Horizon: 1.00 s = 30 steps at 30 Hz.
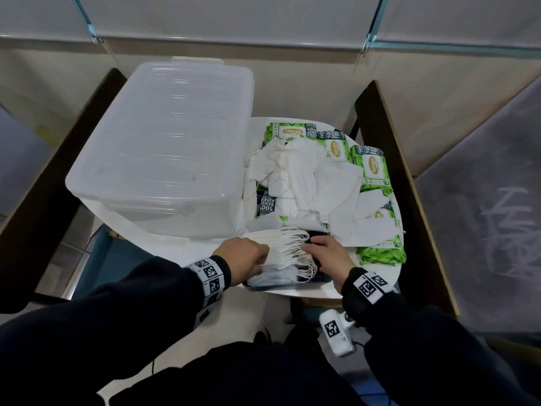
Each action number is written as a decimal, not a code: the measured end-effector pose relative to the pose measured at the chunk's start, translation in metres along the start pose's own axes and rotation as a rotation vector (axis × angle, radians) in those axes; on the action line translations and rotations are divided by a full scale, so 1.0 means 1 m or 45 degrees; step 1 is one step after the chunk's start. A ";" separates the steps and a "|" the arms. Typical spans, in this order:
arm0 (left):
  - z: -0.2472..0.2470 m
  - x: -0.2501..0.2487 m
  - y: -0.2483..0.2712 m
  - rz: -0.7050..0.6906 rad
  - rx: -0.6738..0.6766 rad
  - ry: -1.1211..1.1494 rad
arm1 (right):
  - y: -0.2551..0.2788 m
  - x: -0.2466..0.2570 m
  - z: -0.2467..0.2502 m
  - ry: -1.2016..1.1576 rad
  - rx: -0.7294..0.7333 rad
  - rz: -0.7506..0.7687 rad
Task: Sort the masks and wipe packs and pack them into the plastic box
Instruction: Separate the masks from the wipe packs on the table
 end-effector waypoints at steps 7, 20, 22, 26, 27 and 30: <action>0.000 0.028 0.010 0.317 -0.055 0.667 | -0.020 -0.007 -0.024 -0.288 -0.025 -0.196; -0.020 0.041 0.000 0.572 0.040 1.859 | -0.047 -0.027 -0.048 -0.654 0.260 -0.374; -0.022 0.039 -0.005 0.573 0.027 1.753 | -0.023 -0.006 -0.047 -0.687 0.311 -0.383; -0.027 0.033 -0.011 0.534 0.072 1.702 | -0.016 -0.015 -0.036 -0.616 0.279 -0.353; -0.029 0.030 -0.012 0.520 0.083 1.722 | -0.026 -0.030 -0.029 -0.542 0.233 -0.367; -0.032 0.025 -0.016 0.525 0.076 1.674 | -0.039 -0.057 -0.014 -0.539 0.183 -0.358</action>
Point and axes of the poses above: each hand's wrist, its own y-axis away from the middle knuckle, its own z-axis out of the back of the hand, x = y × z, the point moved 3 cm from there along -y, towards the middle knuckle, and after that the axes turned 8 degrees about x, right-handed, at the moved point
